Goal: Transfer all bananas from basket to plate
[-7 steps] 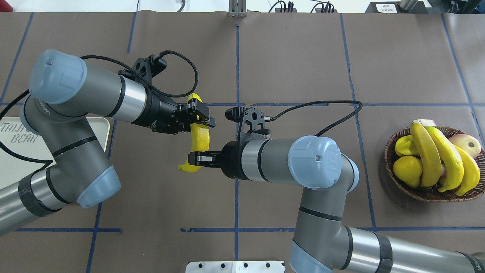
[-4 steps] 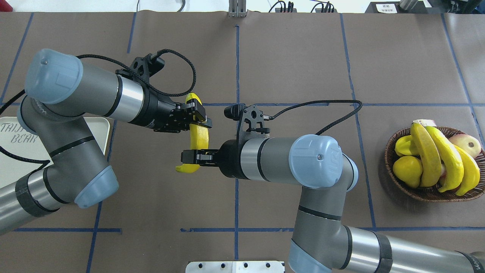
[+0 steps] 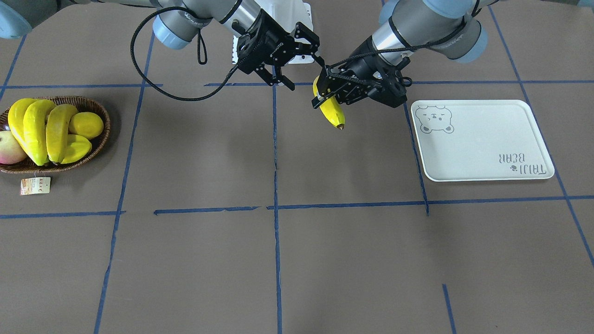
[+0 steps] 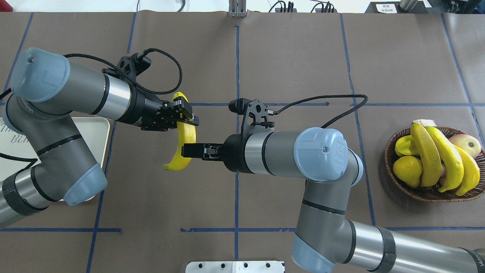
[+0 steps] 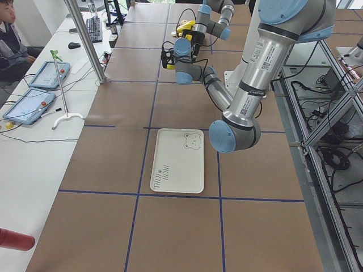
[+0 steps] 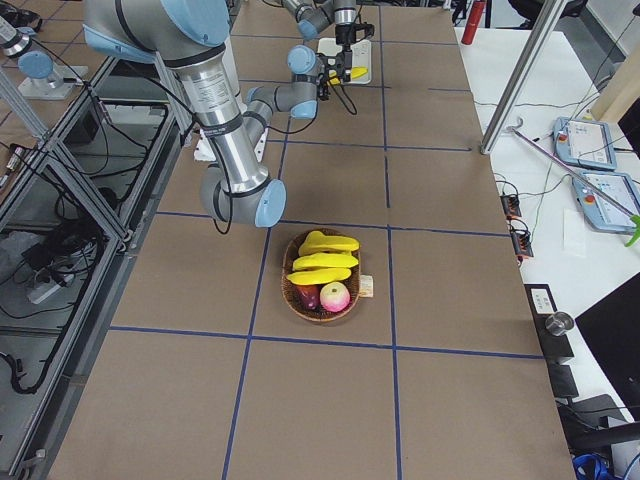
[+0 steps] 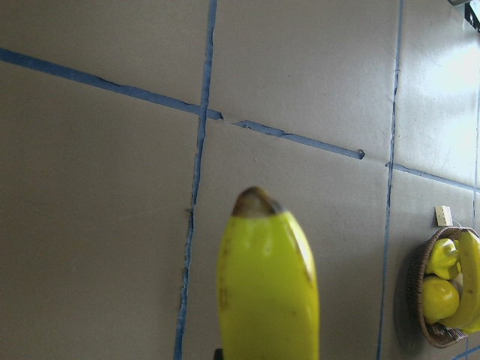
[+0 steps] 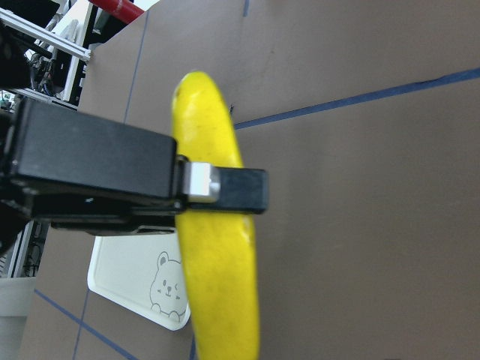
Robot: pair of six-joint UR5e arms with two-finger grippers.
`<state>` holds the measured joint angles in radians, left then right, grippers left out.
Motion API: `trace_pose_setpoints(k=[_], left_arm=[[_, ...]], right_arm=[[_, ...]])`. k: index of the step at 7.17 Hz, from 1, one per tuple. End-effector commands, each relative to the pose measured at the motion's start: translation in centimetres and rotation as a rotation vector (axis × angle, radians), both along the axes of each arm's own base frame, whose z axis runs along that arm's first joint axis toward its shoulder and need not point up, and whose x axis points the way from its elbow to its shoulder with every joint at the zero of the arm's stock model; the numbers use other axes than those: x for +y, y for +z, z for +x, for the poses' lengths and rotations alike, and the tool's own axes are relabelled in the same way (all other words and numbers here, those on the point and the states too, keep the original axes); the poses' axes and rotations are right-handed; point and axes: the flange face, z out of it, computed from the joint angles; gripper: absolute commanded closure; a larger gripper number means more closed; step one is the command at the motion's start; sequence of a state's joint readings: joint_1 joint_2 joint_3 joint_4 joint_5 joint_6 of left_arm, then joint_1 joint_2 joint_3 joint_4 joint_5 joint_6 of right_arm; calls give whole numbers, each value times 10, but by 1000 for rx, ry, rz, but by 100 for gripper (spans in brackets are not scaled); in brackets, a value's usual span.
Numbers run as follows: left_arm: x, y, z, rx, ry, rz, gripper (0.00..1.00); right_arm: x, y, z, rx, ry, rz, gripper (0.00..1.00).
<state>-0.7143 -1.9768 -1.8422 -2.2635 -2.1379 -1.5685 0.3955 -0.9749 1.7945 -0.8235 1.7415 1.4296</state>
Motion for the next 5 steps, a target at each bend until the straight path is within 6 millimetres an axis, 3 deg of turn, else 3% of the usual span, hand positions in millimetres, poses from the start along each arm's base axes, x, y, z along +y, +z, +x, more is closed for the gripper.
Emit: trace_pose_setpoints(k=[1, 3, 5], left_arm=[[-23, 72, -51, -94, -86, -80, 100], [-27, 146, -107, -179, -147, -185, 100], [-21, 223, -169, -270, -200, -270, 100]], right_arm=[[-20, 15, 34, 120, -19, -60, 1], [-34, 22, 71, 311, -11, -167, 1], [-47, 58, 110, 495, -41, -161, 1]])
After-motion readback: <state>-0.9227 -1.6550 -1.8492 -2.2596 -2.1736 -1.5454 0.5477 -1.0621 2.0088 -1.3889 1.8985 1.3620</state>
